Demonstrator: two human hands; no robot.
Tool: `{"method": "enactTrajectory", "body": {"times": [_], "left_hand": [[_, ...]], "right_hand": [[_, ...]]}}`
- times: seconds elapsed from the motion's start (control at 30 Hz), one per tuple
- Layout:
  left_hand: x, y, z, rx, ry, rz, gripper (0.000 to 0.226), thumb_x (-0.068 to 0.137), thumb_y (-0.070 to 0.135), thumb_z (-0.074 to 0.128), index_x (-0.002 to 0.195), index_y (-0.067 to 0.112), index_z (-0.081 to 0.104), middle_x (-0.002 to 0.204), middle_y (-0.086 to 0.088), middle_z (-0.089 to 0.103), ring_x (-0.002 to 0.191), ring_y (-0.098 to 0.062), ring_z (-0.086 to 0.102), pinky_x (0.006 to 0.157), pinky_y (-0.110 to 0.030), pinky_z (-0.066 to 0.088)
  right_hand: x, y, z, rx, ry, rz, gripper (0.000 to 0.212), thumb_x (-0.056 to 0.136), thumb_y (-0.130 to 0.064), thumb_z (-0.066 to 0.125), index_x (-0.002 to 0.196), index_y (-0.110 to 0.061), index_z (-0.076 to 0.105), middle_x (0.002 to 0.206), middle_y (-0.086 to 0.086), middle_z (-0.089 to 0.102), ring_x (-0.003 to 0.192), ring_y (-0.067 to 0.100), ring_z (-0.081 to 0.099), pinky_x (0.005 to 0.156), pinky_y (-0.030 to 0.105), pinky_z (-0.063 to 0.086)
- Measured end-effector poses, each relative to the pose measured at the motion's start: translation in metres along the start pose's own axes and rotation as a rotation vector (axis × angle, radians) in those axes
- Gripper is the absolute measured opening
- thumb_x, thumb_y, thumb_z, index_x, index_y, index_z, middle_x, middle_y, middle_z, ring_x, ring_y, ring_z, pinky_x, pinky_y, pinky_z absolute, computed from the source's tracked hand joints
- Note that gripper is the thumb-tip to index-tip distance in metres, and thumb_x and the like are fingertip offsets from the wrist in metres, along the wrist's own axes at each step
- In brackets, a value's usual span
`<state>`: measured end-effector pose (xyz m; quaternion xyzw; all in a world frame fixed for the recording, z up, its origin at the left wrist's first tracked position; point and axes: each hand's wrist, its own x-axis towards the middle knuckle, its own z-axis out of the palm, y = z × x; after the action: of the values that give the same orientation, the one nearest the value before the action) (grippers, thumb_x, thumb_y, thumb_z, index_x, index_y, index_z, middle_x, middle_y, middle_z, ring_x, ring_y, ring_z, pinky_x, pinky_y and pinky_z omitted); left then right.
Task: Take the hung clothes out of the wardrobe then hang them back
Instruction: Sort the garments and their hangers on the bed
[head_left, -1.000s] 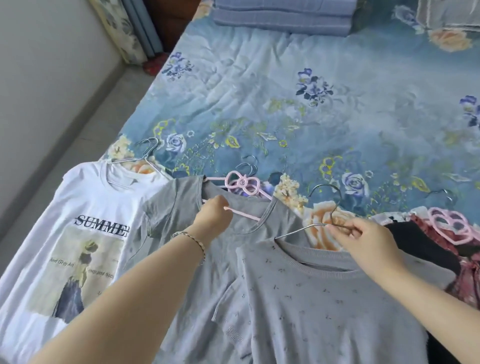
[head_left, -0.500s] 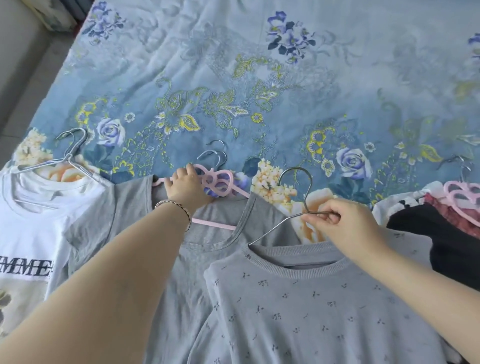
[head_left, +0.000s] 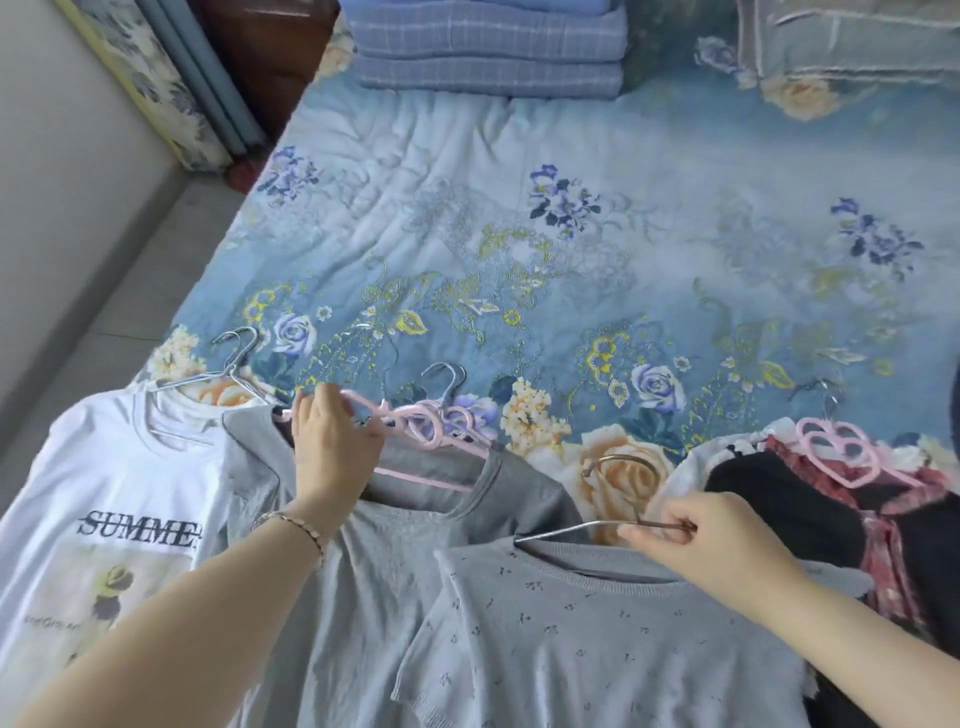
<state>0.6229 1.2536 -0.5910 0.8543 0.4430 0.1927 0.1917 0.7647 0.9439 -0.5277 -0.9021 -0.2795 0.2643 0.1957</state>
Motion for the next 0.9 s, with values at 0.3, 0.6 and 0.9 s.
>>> {"method": "enactTrajectory", "body": {"times": [0.3, 0.6, 0.9], "left_hand": [[-0.071, 0.020, -0.195, -0.205, 0.305, -0.183, 0.020, 0.071, -0.002, 0.065, 0.088, -0.006, 0.056, 0.100, -0.024, 0.055, 0.106, -0.039, 0.047, 0.099, -0.043, 0.035], [-0.220, 0.048, -0.328, -0.227, 0.353, -0.199, 0.016, 0.067, 0.003, 0.064, 0.082, -0.001, 0.060, 0.105, -0.014, 0.057, 0.118, -0.031, 0.045, 0.107, -0.046, 0.034], [-0.317, 0.060, -0.448, -0.309, 0.439, -0.156, 0.026, 0.070, -0.001, 0.062, 0.088, 0.012, 0.046, 0.093, -0.005, 0.052, 0.101, -0.025, 0.050, 0.089, -0.038, 0.046]], "right_hand": [[-0.131, -0.037, -0.108, -0.126, 0.052, 0.035, 0.064, 0.081, -0.046, 0.065, 0.048, -0.019, 0.017, 0.050, -0.001, 0.019, 0.053, 0.022, 0.027, 0.054, 0.032, 0.016], [-0.269, -0.098, -0.152, -0.095, 0.255, -0.021, 0.062, 0.084, -0.047, 0.062, 0.046, -0.017, 0.023, 0.046, 0.004, 0.024, 0.048, 0.021, 0.026, 0.048, 0.031, 0.017], [-0.354, -0.210, -0.156, 0.113, 0.350, -0.277, 0.052, 0.092, -0.032, 0.051, 0.049, -0.013, 0.029, 0.050, 0.007, 0.030, 0.050, 0.021, 0.029, 0.051, 0.032, 0.025]]}}
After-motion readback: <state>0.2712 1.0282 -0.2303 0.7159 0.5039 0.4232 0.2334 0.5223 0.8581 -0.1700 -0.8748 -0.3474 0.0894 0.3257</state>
